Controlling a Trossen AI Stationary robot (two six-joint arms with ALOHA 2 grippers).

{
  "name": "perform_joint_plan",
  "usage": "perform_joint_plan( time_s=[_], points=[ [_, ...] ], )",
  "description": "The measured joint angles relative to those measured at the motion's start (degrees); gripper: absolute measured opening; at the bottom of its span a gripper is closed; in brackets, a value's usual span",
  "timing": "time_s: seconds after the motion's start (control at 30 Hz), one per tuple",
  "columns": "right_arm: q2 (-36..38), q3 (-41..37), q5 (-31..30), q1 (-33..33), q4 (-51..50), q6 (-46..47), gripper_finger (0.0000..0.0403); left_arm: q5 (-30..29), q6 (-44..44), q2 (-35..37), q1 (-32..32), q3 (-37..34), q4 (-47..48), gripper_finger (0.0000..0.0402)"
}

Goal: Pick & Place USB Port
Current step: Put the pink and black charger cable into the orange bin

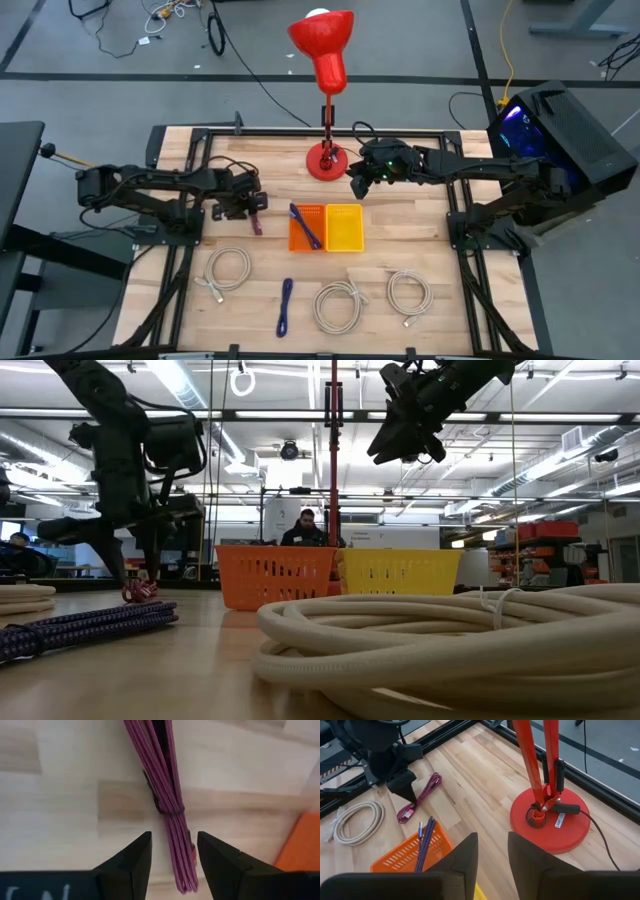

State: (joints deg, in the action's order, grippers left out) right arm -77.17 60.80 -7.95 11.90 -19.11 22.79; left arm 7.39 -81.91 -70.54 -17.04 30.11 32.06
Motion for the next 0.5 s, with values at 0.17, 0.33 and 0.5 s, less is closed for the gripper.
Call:
perform_joint_plan(
  time_s=[0.17,0.33,0.5],
  points=[
    [0.00,0.01,0.00,0.00,0.05,0.00,0.0110,-1.14,-0.91,-1.61,0.00,0.01,0.77,0.0165],
    [0.00,0.07,0.02,0.00,0.11,-0.19,0.0110,-0.50,-1.41,-4.78,0.00,0.07,-1.35,0.0165],
    [0.00,0.07,0.02,0.00,0.15,-0.31,0.0110,0.47,0.28,-6.70,-0.22,0.26,-2.67,0.0161]
  ],
)
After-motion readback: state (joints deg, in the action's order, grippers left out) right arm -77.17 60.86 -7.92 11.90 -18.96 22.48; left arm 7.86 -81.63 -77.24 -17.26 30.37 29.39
